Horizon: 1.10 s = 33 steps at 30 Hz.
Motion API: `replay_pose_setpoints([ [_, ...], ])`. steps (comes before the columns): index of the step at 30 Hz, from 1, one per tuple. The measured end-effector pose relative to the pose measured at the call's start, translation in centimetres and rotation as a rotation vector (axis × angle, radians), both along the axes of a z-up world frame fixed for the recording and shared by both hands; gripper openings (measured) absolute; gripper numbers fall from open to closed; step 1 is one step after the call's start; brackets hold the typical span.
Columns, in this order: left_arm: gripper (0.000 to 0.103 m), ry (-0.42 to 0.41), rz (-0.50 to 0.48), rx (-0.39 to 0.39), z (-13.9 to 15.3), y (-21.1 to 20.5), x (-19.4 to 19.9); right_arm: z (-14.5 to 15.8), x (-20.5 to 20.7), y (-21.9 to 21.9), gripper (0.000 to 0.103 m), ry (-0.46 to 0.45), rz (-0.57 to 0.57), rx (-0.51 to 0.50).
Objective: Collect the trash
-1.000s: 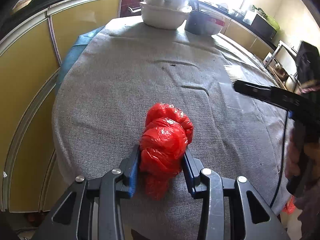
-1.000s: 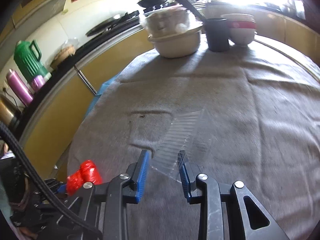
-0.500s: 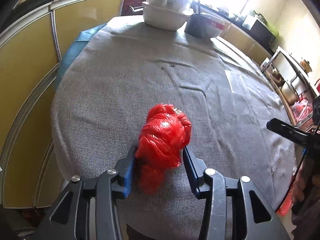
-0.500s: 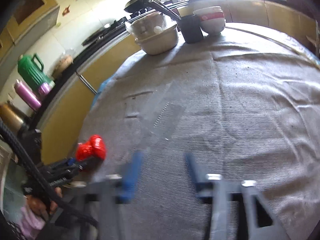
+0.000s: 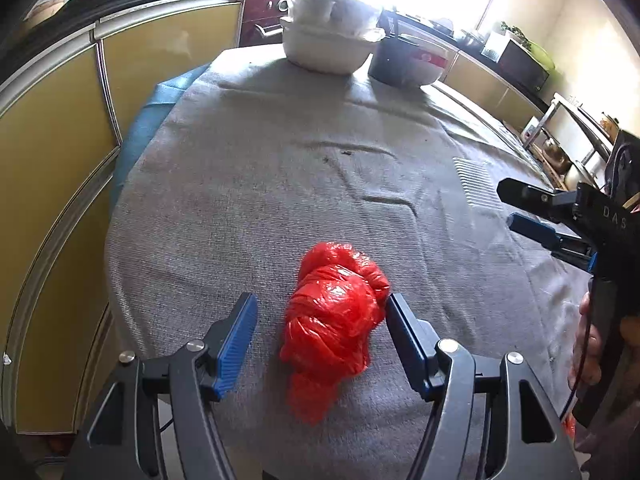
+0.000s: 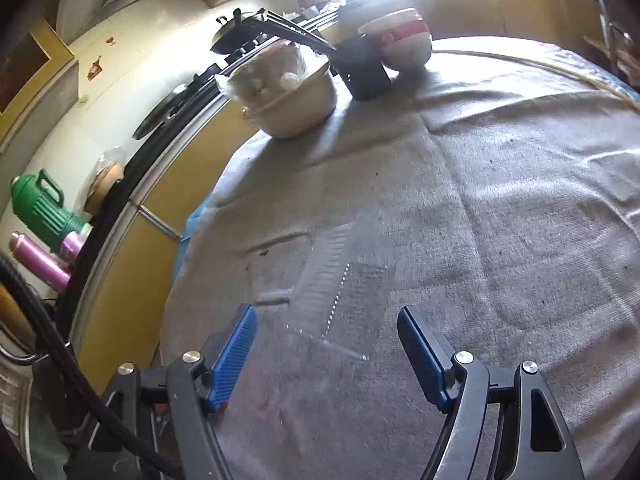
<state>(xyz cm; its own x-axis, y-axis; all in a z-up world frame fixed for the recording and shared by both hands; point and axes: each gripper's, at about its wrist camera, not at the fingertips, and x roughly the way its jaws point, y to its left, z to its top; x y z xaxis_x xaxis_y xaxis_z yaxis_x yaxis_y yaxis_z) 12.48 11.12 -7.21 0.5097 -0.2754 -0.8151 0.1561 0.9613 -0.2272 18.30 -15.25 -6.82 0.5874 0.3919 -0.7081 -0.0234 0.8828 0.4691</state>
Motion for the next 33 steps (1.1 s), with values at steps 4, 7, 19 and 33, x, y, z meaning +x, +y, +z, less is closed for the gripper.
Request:
replay_pose_setpoints([
  [4, 0.049, -0.022, -0.015, -0.013, -0.2, -0.7, -0.1, -1.2, 1.1, 1.1, 0.077, 0.05, -0.01, -0.035],
  [7, 0.048, -0.035, -0.016, -0.003, -0.2, -1.2, -0.3, -2.0, 1.4, 1.1, 0.077, 0.069, -0.034, -0.008],
  [19, 0.045, -0.027, -0.026, -0.017, 0.3, -2.5, -1.4, -2.2, 0.5, 2.0, 0.014, 0.015, 0.006, -0.091],
  [33, 0.045, -0.06, -0.078, 0.004, 2.5, -5.4, -3.9, 0.6, -7.5, -6.3, 0.012, -0.105, -0.069, -0.024],
])
